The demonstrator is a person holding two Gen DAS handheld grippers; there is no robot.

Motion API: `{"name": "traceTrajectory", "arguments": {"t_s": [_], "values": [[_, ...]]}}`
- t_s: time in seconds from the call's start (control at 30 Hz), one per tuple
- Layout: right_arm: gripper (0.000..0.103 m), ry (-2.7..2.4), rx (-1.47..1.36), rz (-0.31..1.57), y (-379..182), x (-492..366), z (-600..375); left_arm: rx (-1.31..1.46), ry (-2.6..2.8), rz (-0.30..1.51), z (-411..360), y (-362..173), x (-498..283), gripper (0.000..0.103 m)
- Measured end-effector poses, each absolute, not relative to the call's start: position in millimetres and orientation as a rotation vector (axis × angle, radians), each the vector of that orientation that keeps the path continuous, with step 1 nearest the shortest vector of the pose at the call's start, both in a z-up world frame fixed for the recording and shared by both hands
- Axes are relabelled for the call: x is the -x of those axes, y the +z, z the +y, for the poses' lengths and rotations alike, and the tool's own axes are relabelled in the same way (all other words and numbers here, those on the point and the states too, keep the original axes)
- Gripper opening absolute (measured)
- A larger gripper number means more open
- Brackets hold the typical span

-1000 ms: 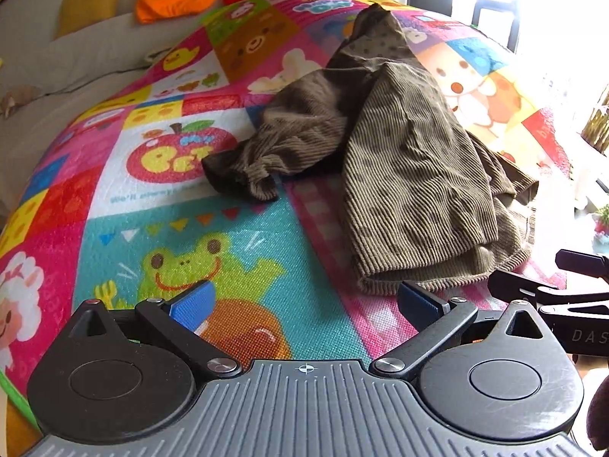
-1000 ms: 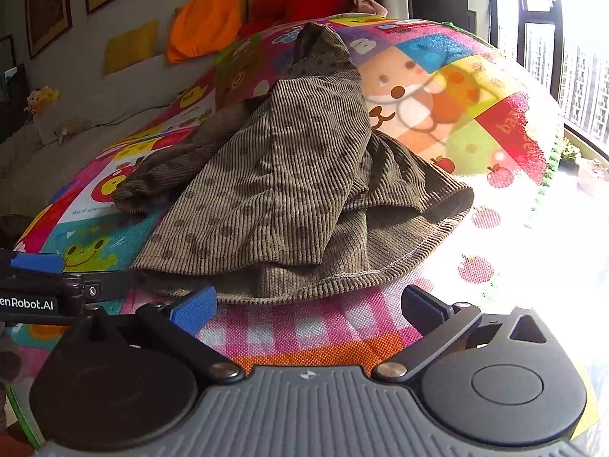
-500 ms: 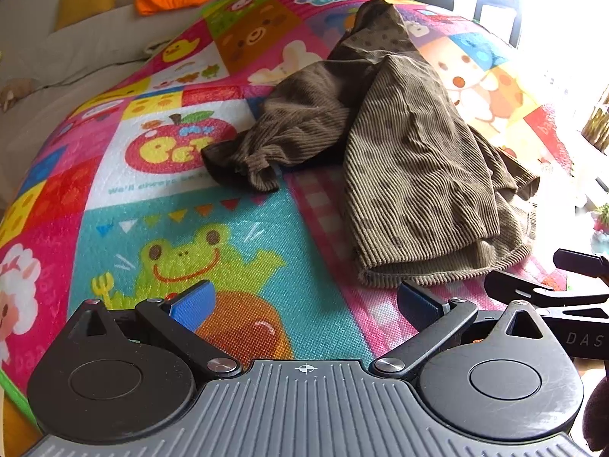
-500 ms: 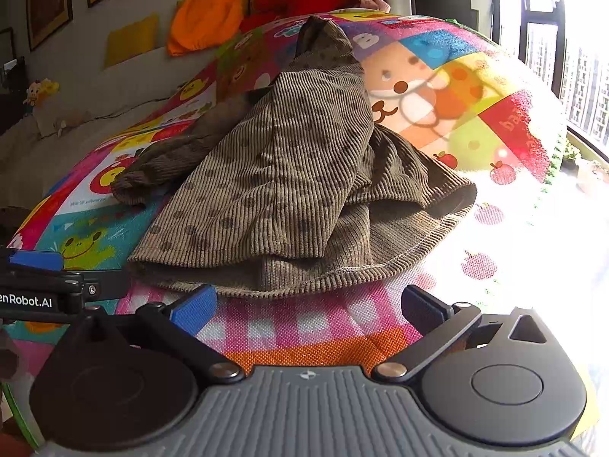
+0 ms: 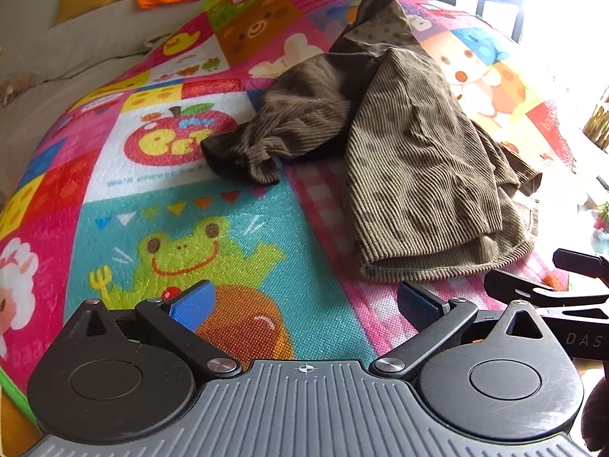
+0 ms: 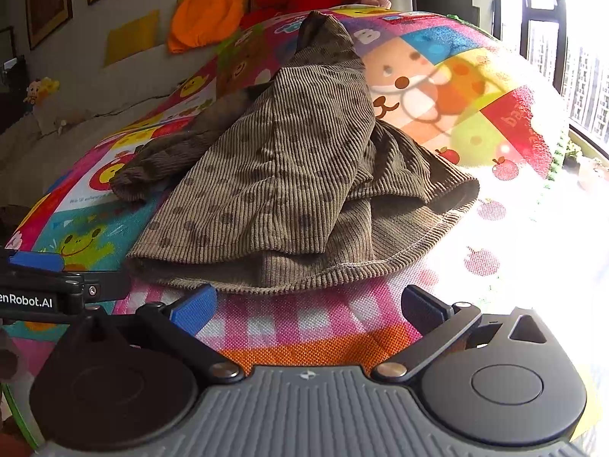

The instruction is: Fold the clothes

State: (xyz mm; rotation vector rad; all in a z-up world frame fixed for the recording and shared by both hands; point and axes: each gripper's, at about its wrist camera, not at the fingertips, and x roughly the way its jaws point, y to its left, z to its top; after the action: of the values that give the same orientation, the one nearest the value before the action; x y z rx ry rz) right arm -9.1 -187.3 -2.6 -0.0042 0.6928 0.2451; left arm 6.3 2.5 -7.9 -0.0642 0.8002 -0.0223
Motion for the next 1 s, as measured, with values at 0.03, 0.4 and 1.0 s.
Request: {"name": "traceTrajectory", "arguments": {"t_s": [0.03,0.4,1.0], "values": [[0.103,0.245,0.005,0.694,-2.7,9.0,-187.1,0.065,-0.022,0.801,2.6,-8.0,-6.1,0.103],[0.103,0.249,0.011,0.701,-4.4,8.1,-185.9,0.070,-0.023,0.801,3.6,-8.1,-6.2,0.103],[0.103,0.249,0.019,0.710,-5.5,7.2,-185.0,0.081,-0.024,0.806,5.3,-9.1,-7.2,0.103]]}}
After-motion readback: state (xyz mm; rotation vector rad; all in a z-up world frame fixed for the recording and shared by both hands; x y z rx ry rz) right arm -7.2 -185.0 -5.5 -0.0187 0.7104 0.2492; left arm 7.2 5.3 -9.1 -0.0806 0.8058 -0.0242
